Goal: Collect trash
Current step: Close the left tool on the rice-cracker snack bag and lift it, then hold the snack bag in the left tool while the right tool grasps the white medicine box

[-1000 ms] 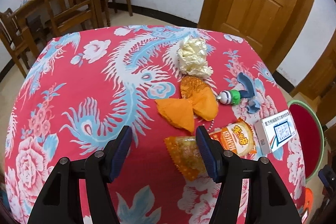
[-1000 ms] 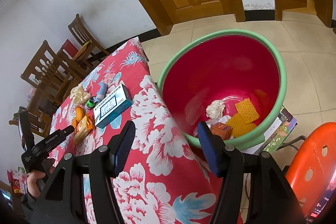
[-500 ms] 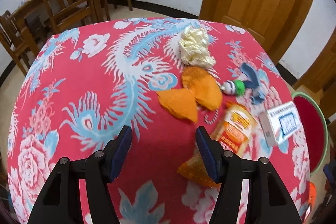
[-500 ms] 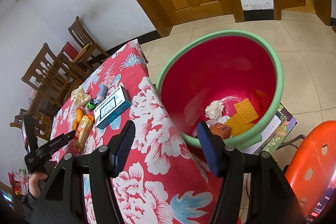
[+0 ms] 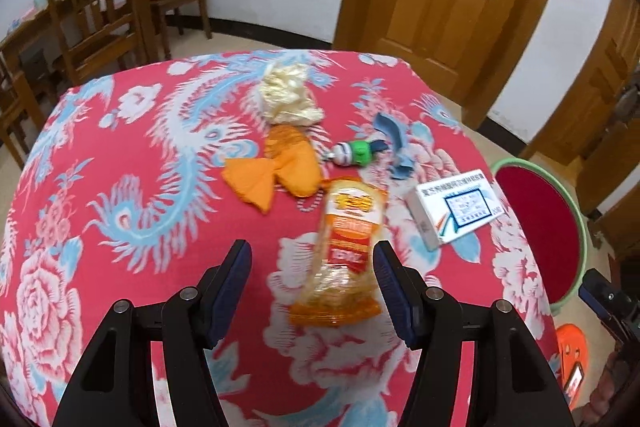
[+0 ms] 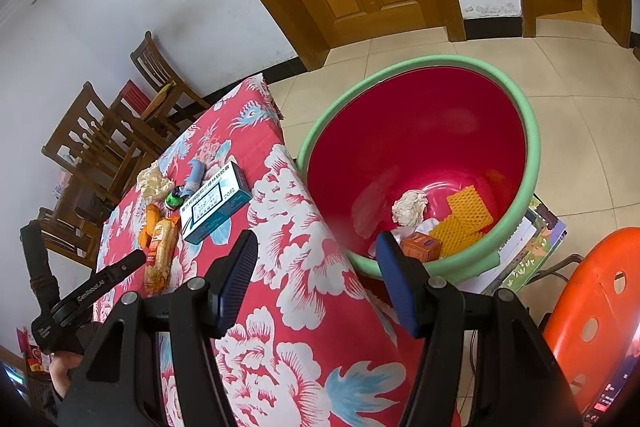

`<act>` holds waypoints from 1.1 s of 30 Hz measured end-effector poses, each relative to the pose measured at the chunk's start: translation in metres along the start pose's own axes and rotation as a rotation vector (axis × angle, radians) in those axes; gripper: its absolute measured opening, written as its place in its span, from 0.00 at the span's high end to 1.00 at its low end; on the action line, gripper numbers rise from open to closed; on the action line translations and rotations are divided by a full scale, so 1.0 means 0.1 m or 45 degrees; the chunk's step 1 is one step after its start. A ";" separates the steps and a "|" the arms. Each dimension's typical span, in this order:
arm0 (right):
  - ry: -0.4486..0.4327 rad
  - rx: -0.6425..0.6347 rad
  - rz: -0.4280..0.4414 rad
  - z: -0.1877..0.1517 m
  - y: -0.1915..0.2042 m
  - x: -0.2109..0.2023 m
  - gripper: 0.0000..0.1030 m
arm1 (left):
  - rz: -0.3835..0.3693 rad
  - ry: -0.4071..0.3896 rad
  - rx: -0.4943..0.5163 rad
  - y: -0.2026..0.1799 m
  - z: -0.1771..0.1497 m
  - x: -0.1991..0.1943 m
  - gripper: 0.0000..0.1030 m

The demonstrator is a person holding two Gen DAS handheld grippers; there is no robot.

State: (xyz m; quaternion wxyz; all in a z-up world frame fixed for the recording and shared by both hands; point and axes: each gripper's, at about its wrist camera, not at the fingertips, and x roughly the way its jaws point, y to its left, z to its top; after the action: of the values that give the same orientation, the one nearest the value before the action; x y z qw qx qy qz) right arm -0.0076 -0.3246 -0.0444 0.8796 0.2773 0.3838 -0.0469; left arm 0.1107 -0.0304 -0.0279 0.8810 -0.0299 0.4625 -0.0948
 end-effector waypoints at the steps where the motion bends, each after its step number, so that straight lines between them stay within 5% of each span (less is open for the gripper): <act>1: 0.000 0.000 0.000 0.00 0.00 0.00 0.39 | -0.013 0.005 0.009 -0.04 0.00 0.02 0.37; 11: 0.018 -0.032 -0.021 0.01 0.06 0.03 0.39 | -0.027 0.011 0.078 -0.18 0.03 0.23 0.39; 15: 0.023 -0.059 -0.033 0.03 0.11 0.05 0.39 | -0.062 0.033 0.075 -0.17 0.05 0.31 0.59; 18: 0.031 -0.084 -0.038 0.04 0.18 0.08 0.38 | -0.074 0.021 0.073 -0.16 0.04 0.32 0.61; 33: 0.082 -0.255 -0.016 0.07 0.64 0.33 0.16 | -0.086 -0.081 -0.065 0.15 0.01 0.01 0.62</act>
State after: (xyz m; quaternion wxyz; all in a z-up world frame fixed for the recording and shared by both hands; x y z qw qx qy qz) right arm 0.0388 -0.2704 -0.0349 0.8897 0.1871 0.4164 -0.0048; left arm 0.1139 -0.0162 -0.0307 0.8905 -0.0709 0.4354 -0.1118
